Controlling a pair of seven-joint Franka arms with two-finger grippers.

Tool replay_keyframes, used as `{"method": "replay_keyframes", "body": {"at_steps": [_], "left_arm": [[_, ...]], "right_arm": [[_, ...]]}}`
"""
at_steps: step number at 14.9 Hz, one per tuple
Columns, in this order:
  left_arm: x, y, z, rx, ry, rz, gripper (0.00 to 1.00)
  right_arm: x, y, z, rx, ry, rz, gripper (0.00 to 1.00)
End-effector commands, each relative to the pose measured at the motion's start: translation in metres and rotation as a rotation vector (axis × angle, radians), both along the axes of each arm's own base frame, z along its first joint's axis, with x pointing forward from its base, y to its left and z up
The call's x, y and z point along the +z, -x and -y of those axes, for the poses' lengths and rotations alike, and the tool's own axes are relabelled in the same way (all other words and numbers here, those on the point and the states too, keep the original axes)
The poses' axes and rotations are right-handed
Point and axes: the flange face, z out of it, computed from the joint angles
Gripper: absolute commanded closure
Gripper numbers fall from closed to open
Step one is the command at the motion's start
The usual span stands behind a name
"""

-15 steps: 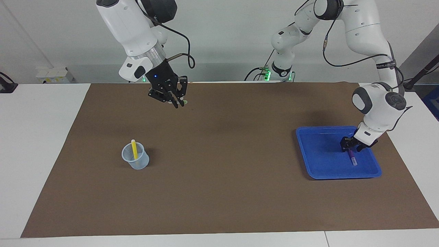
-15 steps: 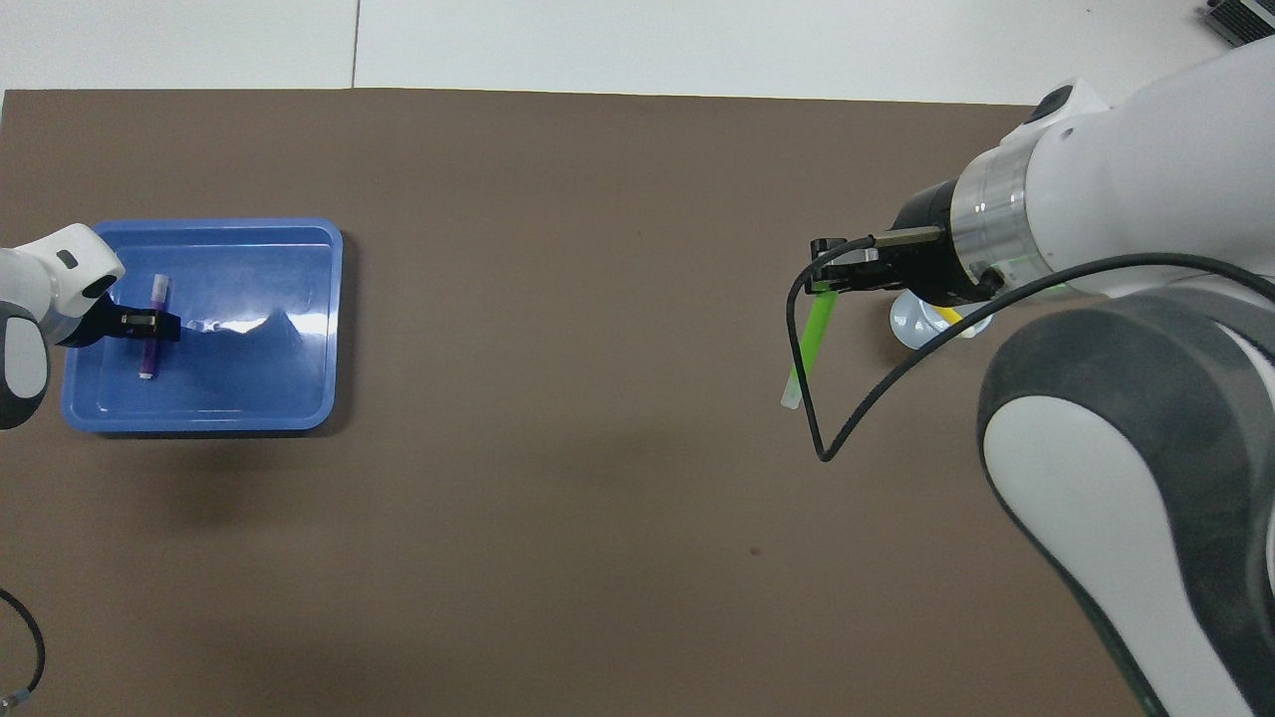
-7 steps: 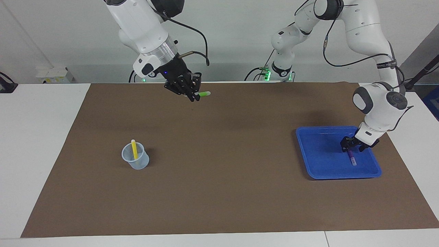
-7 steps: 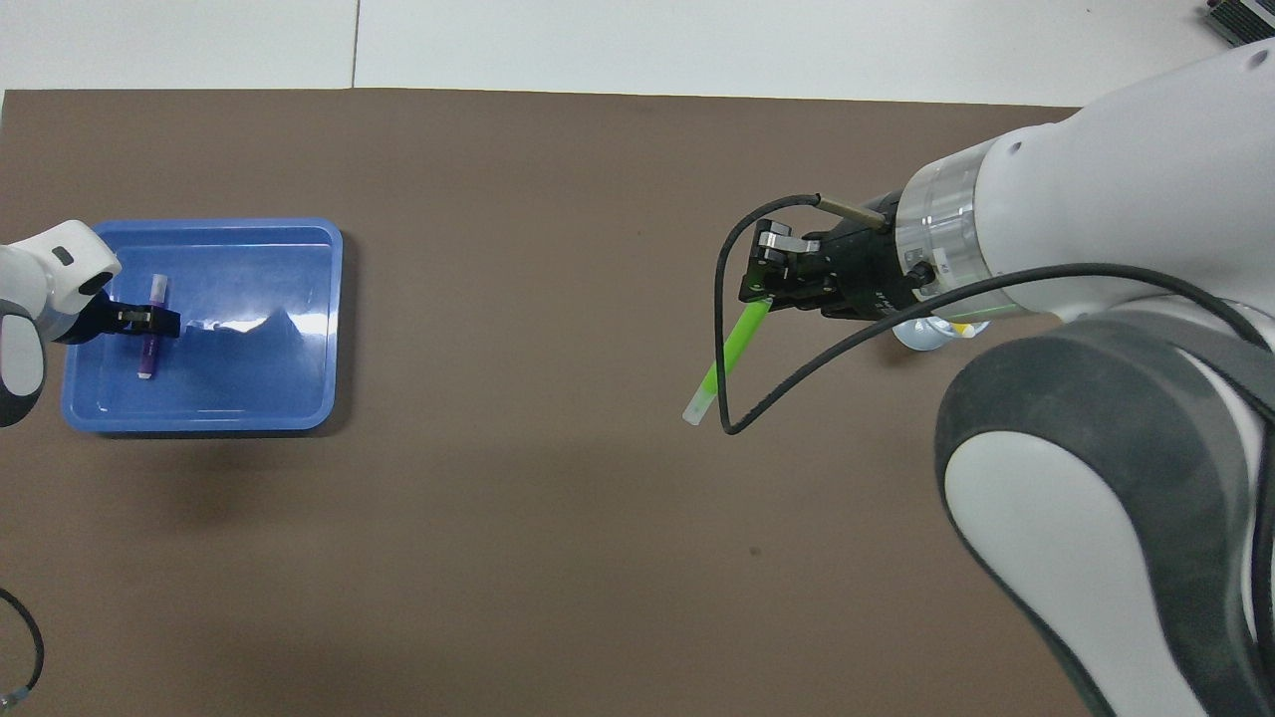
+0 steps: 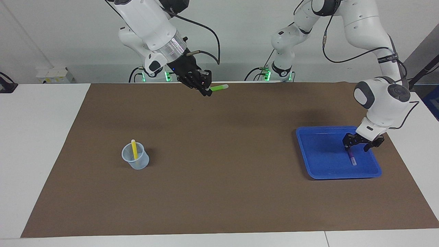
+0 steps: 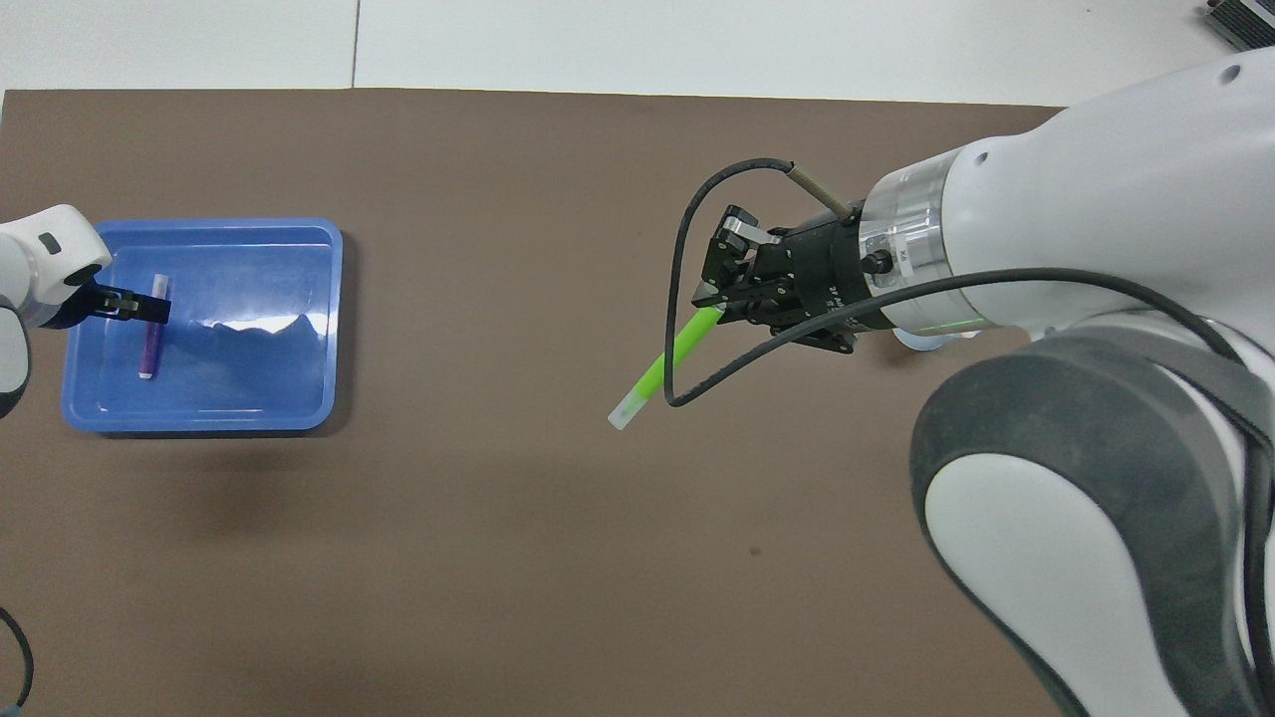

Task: Right arm passes pens to left for tray arrangement
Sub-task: 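Carry the highlighter toward the left gripper while the left gripper rises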

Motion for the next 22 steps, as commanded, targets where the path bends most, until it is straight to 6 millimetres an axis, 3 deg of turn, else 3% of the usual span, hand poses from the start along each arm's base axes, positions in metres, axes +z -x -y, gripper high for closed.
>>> {"method": "replay_keyframes", "body": {"at_steps": [1, 4, 7, 9, 13, 16, 20, 22], "left_arm": [[0.020, 0.012, 0.011, -0.047, -0.033, -0.052, 0.11], [0.034, 0.018, 0.037, -0.053, -0.025, -0.104, 0.07], [0.045, 0.028, 0.051, 0.111, 0.174, -0.176, 0.08], [0.057, 0.034, 0.066, 0.200, 0.212, -0.201, 0.02], [0.095, 0.049, 0.131, 0.367, 0.288, -0.255, 0.02], [0.111, 0.057, 0.172, 0.546, 0.329, -0.306, 0.02], [0.129, 0.065, 0.217, 0.748, 0.434, -0.362, 0.01], [0.141, 0.069, 0.238, 0.932, 0.508, -0.420, 0.01]], "right_arm": [[0.006, 0.007, -0.011, -0.067, -0.057, -0.045, 1.00], [0.005, 0.010, -0.016, -0.100, -0.063, -0.075, 1.00], [0.004, 0.012, -0.017, -0.108, -0.068, -0.085, 1.00], [0.004, 0.017, -0.026, -0.106, -0.072, -0.095, 1.00], [0.001, 0.024, -0.042, -0.173, -0.095, -0.089, 1.00], [0.001, 0.027, -0.042, -0.183, -0.095, -0.089, 1.00], [0.001, 0.027, -0.042, -0.181, -0.094, -0.090, 1.00], [0.000, 0.027, -0.042, -0.180, -0.095, -0.091, 1.00]]}}
